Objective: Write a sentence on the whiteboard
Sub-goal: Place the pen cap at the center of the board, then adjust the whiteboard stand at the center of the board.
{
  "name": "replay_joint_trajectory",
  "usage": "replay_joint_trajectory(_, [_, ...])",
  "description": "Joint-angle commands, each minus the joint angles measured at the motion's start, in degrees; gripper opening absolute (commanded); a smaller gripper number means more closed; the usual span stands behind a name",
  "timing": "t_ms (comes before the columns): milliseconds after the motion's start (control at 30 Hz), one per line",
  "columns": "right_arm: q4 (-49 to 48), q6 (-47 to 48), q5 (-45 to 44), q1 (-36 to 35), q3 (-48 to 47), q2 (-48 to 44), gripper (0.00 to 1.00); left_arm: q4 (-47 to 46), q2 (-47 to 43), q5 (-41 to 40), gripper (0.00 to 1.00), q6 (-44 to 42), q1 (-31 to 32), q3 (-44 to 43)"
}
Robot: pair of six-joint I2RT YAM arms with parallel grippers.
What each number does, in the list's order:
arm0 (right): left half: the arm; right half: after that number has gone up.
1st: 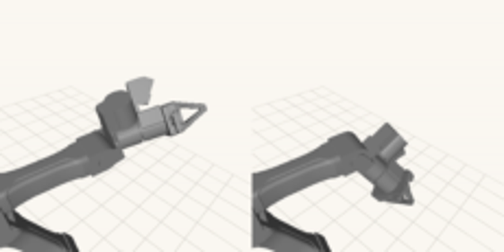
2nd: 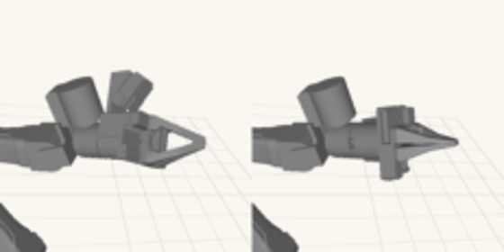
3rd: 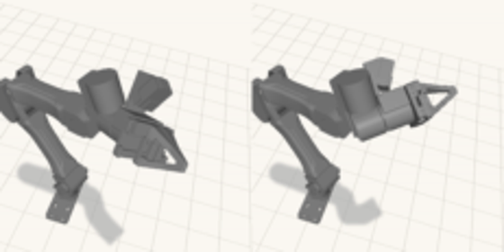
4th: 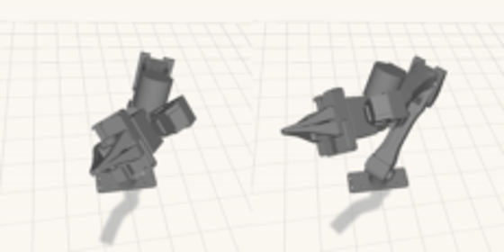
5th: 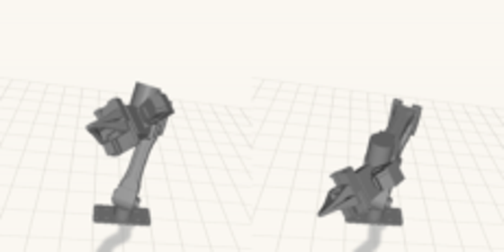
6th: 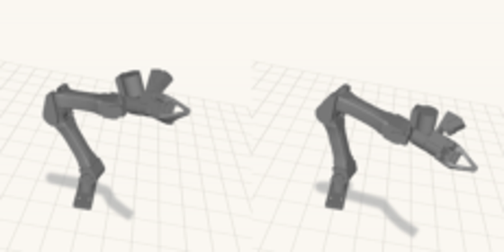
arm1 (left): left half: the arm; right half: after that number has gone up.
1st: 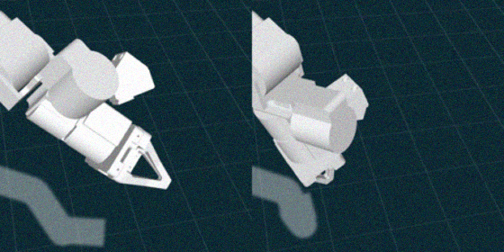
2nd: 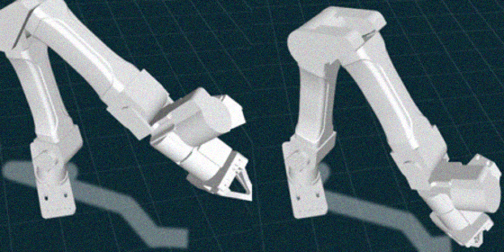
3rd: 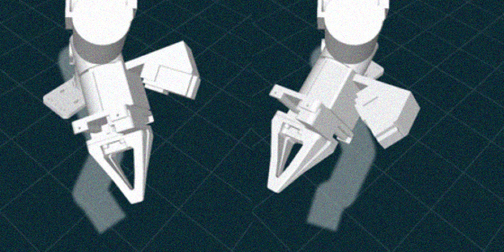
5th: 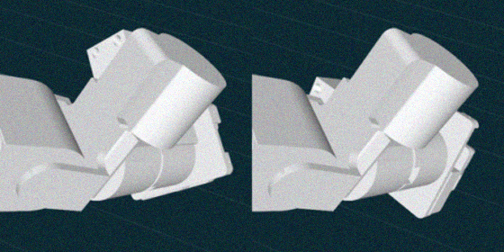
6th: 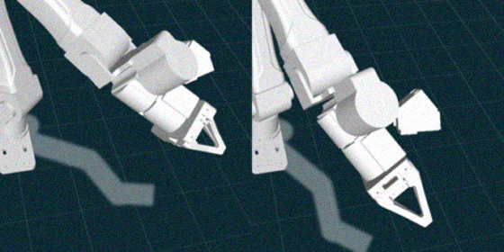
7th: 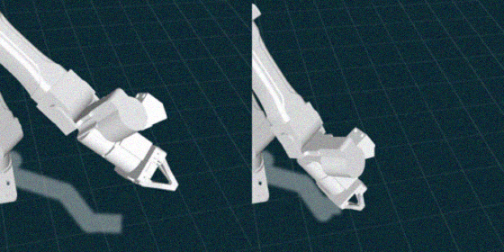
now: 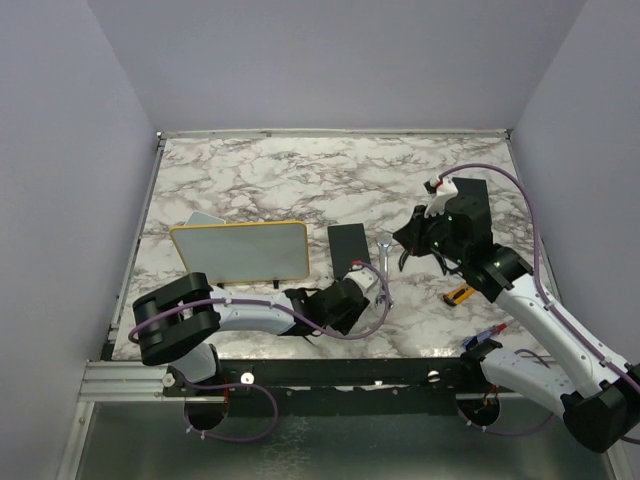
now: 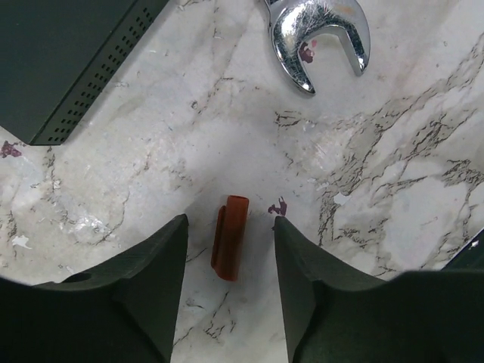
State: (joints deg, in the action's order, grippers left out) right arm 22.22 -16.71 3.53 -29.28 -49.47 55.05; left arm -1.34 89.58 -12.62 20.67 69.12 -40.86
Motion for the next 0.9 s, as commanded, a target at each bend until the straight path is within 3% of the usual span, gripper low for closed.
replay_joint_trajectory(0, [-2.46,-0.34,-2.49,-0.04,1.39,-1.09,0.00,-0.22,-2.76,-2.70,0.53,-0.21,0.31,-0.94])
replay_joint_trajectory(267, [-4.54,-0.62,-3.03,-0.08,3.36,-2.31,0.01,11.16,-13.64,-7.85,0.56,3.25,-2.32,0.00])
replay_joint_trajectory(500, [-5.90,-0.36,-3.22,-0.03,5.26,-3.10,0.01,22.50,-21.88,-9.29,0.58,10.49,-11.17,0.74])
replay_joint_trajectory(867, [-6.44,0.36,-4.82,-0.03,5.79,-4.96,0.01,24.40,-29.20,-17.69,0.59,19.32,-15.19,9.50])
